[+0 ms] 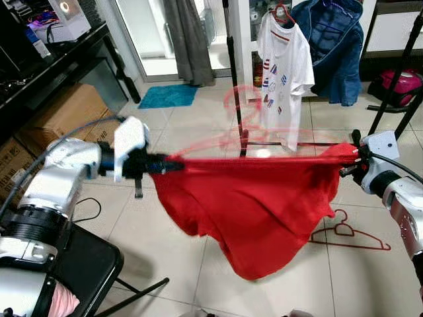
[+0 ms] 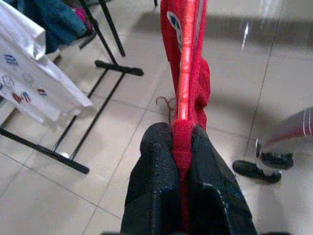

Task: Hang hanger

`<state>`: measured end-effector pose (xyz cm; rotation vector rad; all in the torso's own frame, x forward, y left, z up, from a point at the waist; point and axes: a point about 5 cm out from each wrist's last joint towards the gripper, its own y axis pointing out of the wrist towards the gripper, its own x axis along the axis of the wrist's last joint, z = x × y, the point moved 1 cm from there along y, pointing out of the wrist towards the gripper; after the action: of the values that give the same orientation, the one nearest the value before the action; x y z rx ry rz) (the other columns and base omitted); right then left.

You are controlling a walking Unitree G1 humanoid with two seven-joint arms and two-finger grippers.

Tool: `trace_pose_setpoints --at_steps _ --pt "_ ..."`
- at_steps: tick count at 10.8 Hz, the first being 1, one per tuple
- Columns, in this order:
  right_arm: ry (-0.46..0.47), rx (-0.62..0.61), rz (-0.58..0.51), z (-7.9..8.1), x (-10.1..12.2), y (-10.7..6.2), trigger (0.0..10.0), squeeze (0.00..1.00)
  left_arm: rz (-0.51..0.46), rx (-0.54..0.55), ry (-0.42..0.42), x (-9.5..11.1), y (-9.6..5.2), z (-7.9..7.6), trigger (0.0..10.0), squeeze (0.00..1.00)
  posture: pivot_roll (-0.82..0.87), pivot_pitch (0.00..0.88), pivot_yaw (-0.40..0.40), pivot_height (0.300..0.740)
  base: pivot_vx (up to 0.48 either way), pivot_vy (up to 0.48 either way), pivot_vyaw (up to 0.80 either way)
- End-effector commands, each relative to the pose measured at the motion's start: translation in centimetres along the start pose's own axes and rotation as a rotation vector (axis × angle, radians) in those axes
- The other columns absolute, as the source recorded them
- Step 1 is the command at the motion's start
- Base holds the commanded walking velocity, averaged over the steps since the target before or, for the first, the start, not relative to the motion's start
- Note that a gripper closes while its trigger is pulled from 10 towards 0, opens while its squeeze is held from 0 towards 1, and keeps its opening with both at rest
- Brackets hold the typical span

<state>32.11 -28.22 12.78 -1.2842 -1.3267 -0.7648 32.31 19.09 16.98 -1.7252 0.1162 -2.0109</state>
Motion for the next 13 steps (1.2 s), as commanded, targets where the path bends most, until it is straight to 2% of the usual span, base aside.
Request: trace_pose_setpoints --at_steps 1,2,3,4,5,6,7,8,9,10,12,13 --pt "0.045 -0.206 0.042 -4.9 -0.6 -2.6 0.0 0.00 0.150 0.145 -0.065 -2.3 -5.0 0.9 0.0 0.00 -0.13 0.000 0.216 0.740 0.000 0.000 0.00" --pt "0.023 -0.202 0.045 -5.0 -0.4 -2.5 0.0 0.00 0.166 0.141 -0.076 -2.5 -5.0 0.8 0.0 0.00 -0.13 0.000 0.216 0.740 0.000 0.000 0.00" --pt "0.008 -0.187 0.040 -4.9 -0.1 -2.4 0.0 0.00 0.225 0.146 -0.065 -3.2 -5.1 0.8 0.0 0.00 -0.14 0.000 0.214 0.740 0.000 0.000 0.00" --pt "-0.014 -0.177 0.043 -4.8 0.2 -2.3 0.0 0.00 0.216 0.153 -0.063 -3.2 -5.0 0.8 0.0 0.00 -0.14 0.000 0.211 0.740 0.000 0.000 0.00" --pt "-0.044 -0.168 0.048 -4.7 0.4 -2.1 0.0 0.00 0.260 0.155 -0.046 -3.6 -5.0 0.8 0.0 0.00 -0.13 0.000 0.207 0.740 0.000 0.000 0.00" --pt "-0.073 -0.141 0.035 -4.3 1.1 -1.9 0.0 0.00 0.339 0.178 -0.013 -4.5 -5.0 0.9 0.0 0.00 -0.13 0.000 0.204 0.740 0.000 0.000 0.00" --pt "-0.131 -0.055 -0.006 -2.8 2.5 -1.4 0.0 0.00 0.382 0.229 0.023 -4.8 -4.2 1.5 0.0 0.00 -0.13 0.000 0.200 0.740 0.000 0.000 0.00" --pt "-0.163 0.004 -0.029 -1.8 3.2 -1.2 0.0 0.00 0.380 0.233 0.034 -4.7 -3.5 1.6 0.0 0.00 -0.13 0.000 0.200 0.740 0.000 0.000 0.00" --pt "-0.200 0.070 -0.041 -0.6 3.8 -1.0 0.0 0.00 0.376 0.219 0.049 -4.5 -2.4 1.7 0.0 0.00 -0.14 0.000 0.202 0.740 0.000 0.000 0.00" --pt "-0.277 0.186 -0.044 2.1 4.4 -0.5 0.0 0.00 0.332 0.208 0.093 -3.6 0.2 1.9 0.0 0.00 -0.14 0.000 0.205 0.740 0.000 0.000 0.00" --pt "-0.304 0.262 -0.053 5.1 5.1 0.1 0.0 0.00 0.264 0.166 0.133 -2.5 3.1 1.8 0.0 0.00 -0.15 0.000 0.211 0.740 0.000 0.000 0.00" --pt "-0.321 0.295 -0.043 6.7 5.4 0.4 0.0 0.00 0.218 0.087 0.147 -1.9 5.1 0.9 0.0 0.00 -0.15 0.000 0.215 0.740 0.000 0.000 0.00"
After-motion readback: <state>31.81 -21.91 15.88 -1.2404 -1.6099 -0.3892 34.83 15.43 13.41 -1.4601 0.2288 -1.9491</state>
